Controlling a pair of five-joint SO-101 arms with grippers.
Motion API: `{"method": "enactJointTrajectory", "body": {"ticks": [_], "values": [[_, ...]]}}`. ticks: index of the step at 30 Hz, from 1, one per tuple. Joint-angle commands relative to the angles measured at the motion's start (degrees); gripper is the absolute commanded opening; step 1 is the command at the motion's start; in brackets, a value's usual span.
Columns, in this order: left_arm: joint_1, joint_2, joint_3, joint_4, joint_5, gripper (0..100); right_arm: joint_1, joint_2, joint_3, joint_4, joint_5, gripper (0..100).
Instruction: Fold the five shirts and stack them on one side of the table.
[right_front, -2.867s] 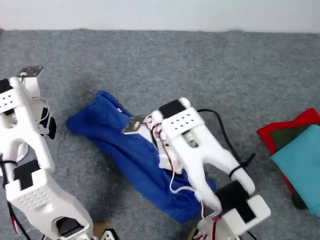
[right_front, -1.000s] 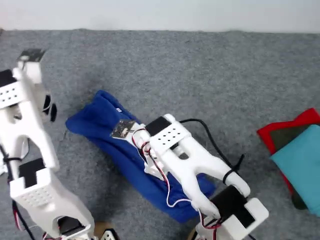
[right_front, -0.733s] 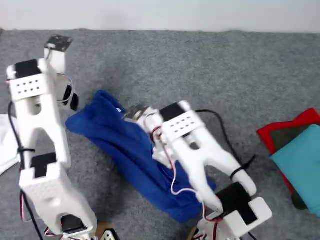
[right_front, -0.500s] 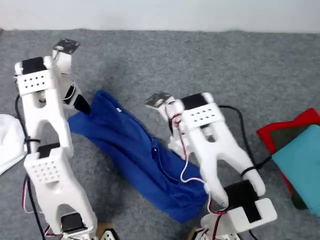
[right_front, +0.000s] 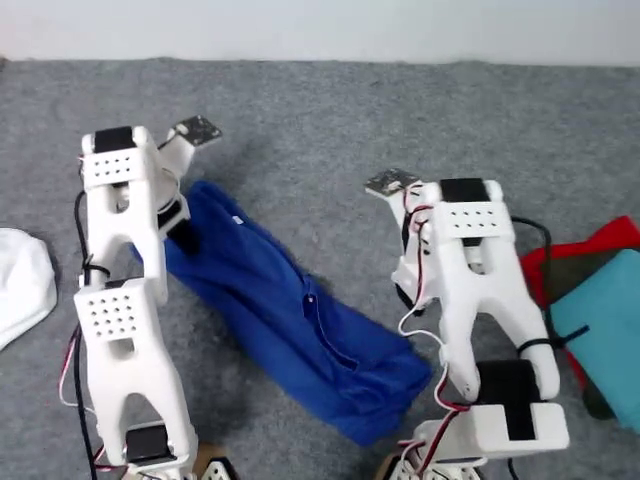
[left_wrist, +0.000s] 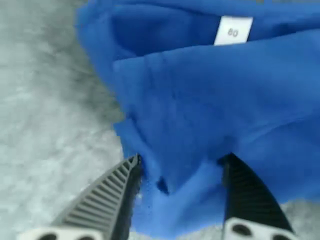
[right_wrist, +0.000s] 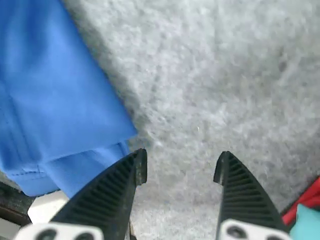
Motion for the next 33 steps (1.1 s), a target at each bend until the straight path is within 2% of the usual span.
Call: {"method": "enactJointTrajectory", "body": {"ticks": [1, 7, 14, 21, 28, 33], "values": [[0.4, 1.8, -1.7, 1.7, -0.5, 25, 3.0, -0.3, -2.9, 1.1, 1.8, 23.3], [1.6, 4.5, -1.7, 1.7, -0.6, 19, 7.3, -0.3, -2.9, 0.7, 2.0, 23.3], [5.7, 4.0, -1.7, 1.7, -2.0, 2, 9.6, -0.3, -2.9, 0.7, 2.0, 23.3], [4.8, 0.6, -1.7, 1.8, 1.1, 1, 13.8, -0.3, -2.9, 0.7, 1.9, 23.3], [6.7, -12.5, -0.7, 2.0, 1.8, 1, 16.7, -0.2, -2.8, -1.5, 1.9, 23.3], [11.7, -26.6, 11.9, 2.0, 0.2, 1, 16.8, -0.2, -2.8, -1.5, 2.0, 23.3]]}}
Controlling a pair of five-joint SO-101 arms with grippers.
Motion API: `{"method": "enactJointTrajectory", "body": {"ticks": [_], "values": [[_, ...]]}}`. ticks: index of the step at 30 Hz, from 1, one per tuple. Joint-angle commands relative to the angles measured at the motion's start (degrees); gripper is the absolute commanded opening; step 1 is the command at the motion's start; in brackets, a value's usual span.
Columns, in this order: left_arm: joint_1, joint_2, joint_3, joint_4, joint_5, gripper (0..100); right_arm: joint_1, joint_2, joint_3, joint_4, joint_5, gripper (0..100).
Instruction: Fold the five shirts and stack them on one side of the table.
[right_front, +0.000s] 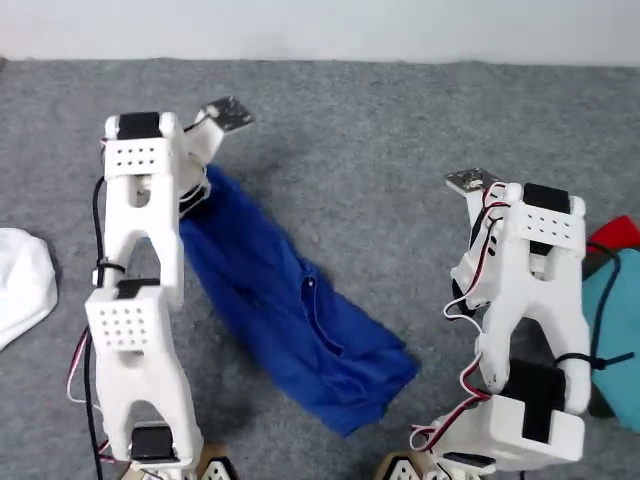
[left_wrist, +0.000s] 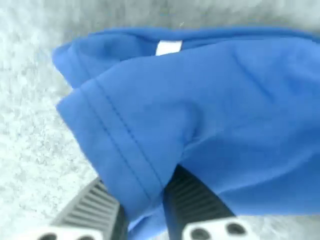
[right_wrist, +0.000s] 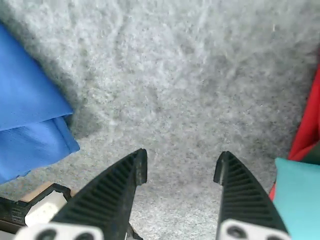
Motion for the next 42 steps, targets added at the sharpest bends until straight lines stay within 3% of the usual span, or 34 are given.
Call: {"method": "enactJointTrajectory", "body": {"ticks": [1, 9, 15, 26, 30, 42], "values": [[4.7, -14.9, 10.6, 1.7, -2.1, 1, 1.1, -0.4, -2.8, -0.7, 0.4, 23.3], [17.1, -41.1, 40.9, 1.7, -4.7, 1, 8.8, 0.0, -2.8, -0.9, 6.1, 23.3], [30.9, -51.3, 51.2, 1.7, 2.8, 1, 14.5, 0.0, -2.8, -0.9, 10.7, 23.3], [55.8, -52.2, 62.7, 1.7, 19.9, 1, 19.3, 0.0, -2.8, -0.9, 14.2, 23.3], [58.6, -52.6, 62.5, 1.7, 24.4, 2, 19.4, 0.0, -2.8, -0.9, 14.2, 23.3], [58.5, -52.7, 59.6, 1.7, 35.1, 2, 19.4, 0.0, -2.8, -0.5, 14.2, 23.3]]}}
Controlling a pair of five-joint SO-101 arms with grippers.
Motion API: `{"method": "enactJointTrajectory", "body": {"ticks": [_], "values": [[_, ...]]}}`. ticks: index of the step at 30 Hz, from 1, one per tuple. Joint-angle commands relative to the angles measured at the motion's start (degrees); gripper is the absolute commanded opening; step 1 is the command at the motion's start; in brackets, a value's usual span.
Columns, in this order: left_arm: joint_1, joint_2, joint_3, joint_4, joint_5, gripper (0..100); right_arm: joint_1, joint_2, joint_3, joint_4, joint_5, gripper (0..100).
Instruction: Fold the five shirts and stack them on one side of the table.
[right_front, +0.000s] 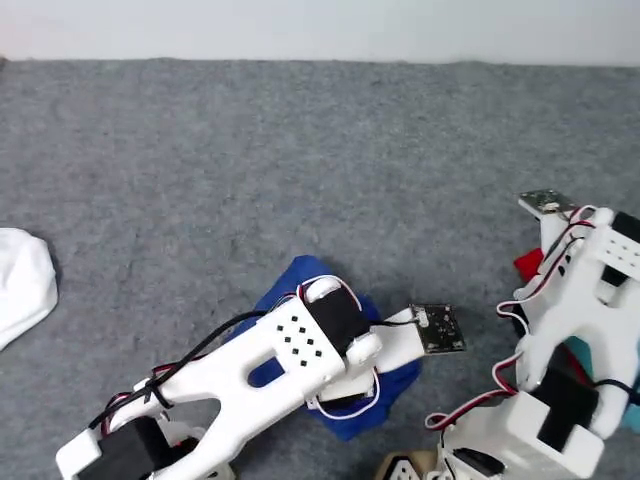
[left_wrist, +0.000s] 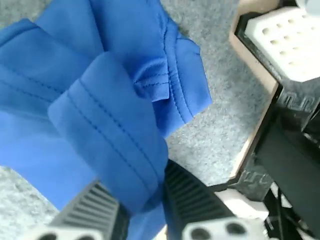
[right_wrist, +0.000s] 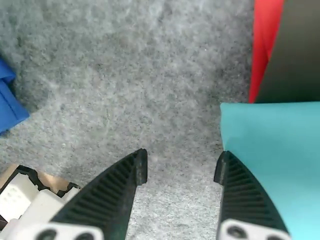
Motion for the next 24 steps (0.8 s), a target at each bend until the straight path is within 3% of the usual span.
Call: {"method": "enactJointTrajectory", "body": {"ticks": [1, 8, 16, 19, 24], "values": [[0.4, -2.2, -3.6, 1.8, 3.3, 5, 0.7, -0.1, -2.8, 0.0, 0.5, 23.3], [-6.8, -1.8, -4.5, 1.8, 7.5, 32, 0.7, -0.4, -2.7, 0.1, 0.5, 23.3], [-10.8, -2.1, -7.8, 1.8, 7.4, 31, 0.7, -0.3, -2.6, 0.2, 0.5, 23.3], [-17.4, -1.7, -11.6, 1.8, 7.1, 31, 0.3, -0.6, -2.8, 2.1, 0.5, 23.3], [-34.3, 0.3, -13.3, 0.5, 2.5, 30, -4.8, -0.7, -2.8, 8.4, 0.4, 23.3]]}}
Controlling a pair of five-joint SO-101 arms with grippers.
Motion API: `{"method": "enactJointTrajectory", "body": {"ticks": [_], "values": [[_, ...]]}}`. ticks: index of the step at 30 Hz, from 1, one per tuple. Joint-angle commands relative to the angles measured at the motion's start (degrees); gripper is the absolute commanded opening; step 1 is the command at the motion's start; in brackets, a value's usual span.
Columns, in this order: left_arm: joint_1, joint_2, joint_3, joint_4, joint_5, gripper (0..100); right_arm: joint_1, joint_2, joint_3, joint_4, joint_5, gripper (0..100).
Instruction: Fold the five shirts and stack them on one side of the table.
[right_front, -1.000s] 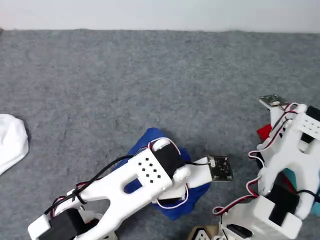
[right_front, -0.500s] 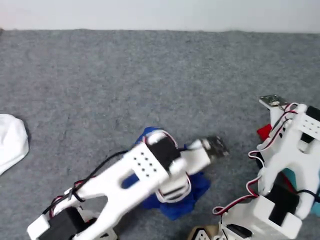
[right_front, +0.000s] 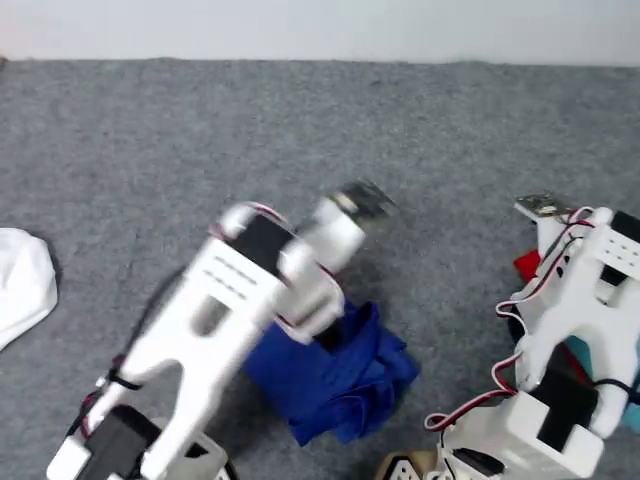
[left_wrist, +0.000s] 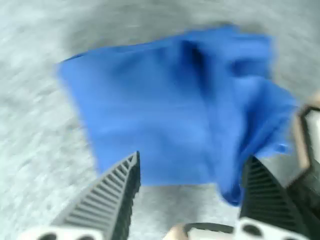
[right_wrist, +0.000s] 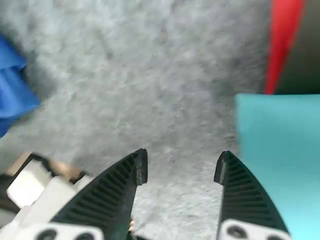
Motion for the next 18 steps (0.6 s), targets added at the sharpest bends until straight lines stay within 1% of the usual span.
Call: {"method": "enactJointTrajectory", "body": {"ticks": [1, 5, 8, 10, 12, 14, 16, 18], "values": [[-12.6, 1.3, -2.3, 0.5, -3.3, 28, -5.7, -0.9, -2.9, 5.0, 0.3, 23.2], [-25.1, 5.9, -2.4, 0.7, -5.5, 22, -18.3, -5.2, -2.9, 6.6, -0.3, 18.9], [-34.2, 8.7, -2.4, 1.1, -5.5, 19, -30.5, -10.9, -2.9, 6.4, -5.4, 16.9], [-39.3, 9.8, -2.4, 1.1, -5.6, 16, -38.7, -14.0, -3.0, 5.7, -8.3, 13.6], [-42.9, 10.5, -2.3, 1.1, -7.0, 13, -45.6, -16.3, -4.2, 4.1, -11.2, 7.2], [-45.2, 10.5, -2.2, 1.6, -10.9, 9, -50.7, -17.4, -6.6, 3.9, -14.5, 0.6], [-46.9, 10.5, -2.2, 1.7, -13.8, 4, -55.4, -17.4, -8.7, 5.3, -18.0, 2.0], [-49.4, 10.5, -2.2, 1.7, -14.5, 1, -59.9, -16.9, -9.1, 5.8, -19.4, 0.8]]}}
